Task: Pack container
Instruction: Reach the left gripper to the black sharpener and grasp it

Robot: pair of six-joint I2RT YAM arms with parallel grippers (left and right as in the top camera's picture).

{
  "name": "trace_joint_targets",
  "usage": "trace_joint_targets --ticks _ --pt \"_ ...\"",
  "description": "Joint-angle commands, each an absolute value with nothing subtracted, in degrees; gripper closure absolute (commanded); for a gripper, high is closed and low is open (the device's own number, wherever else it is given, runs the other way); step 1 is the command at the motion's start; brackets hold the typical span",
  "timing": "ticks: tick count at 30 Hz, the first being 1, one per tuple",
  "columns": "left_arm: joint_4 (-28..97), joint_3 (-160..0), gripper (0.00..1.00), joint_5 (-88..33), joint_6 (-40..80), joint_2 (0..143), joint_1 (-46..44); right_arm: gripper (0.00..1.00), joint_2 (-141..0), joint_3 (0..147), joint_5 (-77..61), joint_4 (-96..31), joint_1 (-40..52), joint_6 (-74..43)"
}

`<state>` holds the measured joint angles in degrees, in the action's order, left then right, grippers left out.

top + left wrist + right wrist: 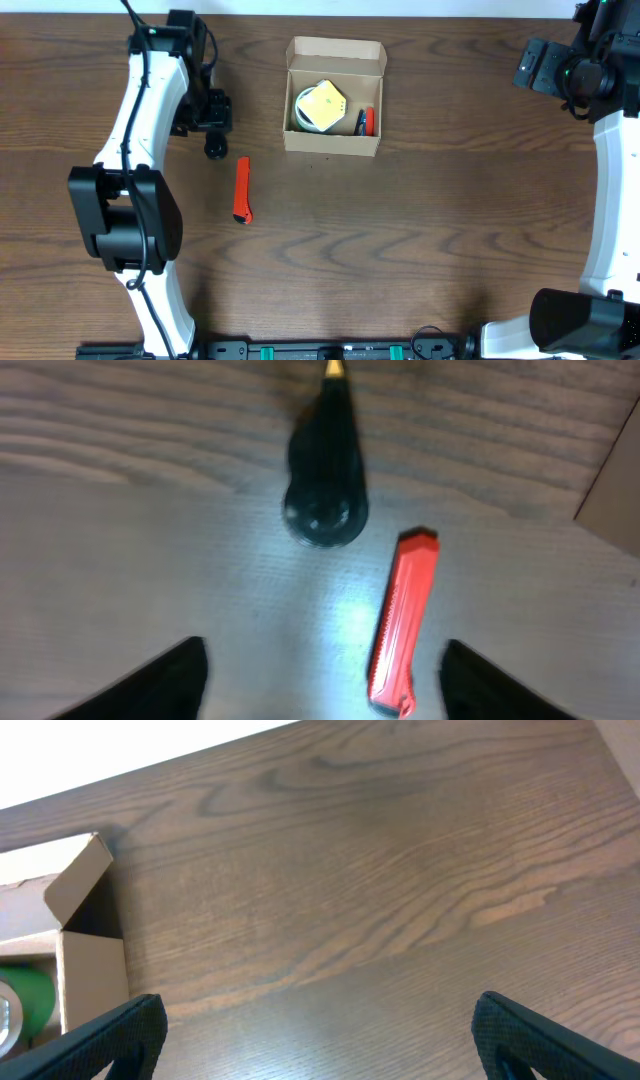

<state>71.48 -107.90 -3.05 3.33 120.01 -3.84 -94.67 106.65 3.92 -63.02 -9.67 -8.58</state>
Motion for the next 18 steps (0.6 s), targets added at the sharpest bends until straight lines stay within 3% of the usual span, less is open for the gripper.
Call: trace_joint_targets --ticks 1,7,18 --pt "70.1 -106.8 0.21 -4.4 3.0 121.6 -3.5 0.01 -95.0 106.2 4.5 -63.0 -10.1 -8.7" --pt "68.1 -106.8 0.15 -4.5 3.0 124.6 -3.4 0.01 -95.0 106.2 4.5 -63.0 -10.1 -8.7" --pt "66.2 -106.8 0.16 -4.5 3.4 132.5 -3.1 0.01 -95.0 106.2 4.5 -63.0 -10.1 -8.7"
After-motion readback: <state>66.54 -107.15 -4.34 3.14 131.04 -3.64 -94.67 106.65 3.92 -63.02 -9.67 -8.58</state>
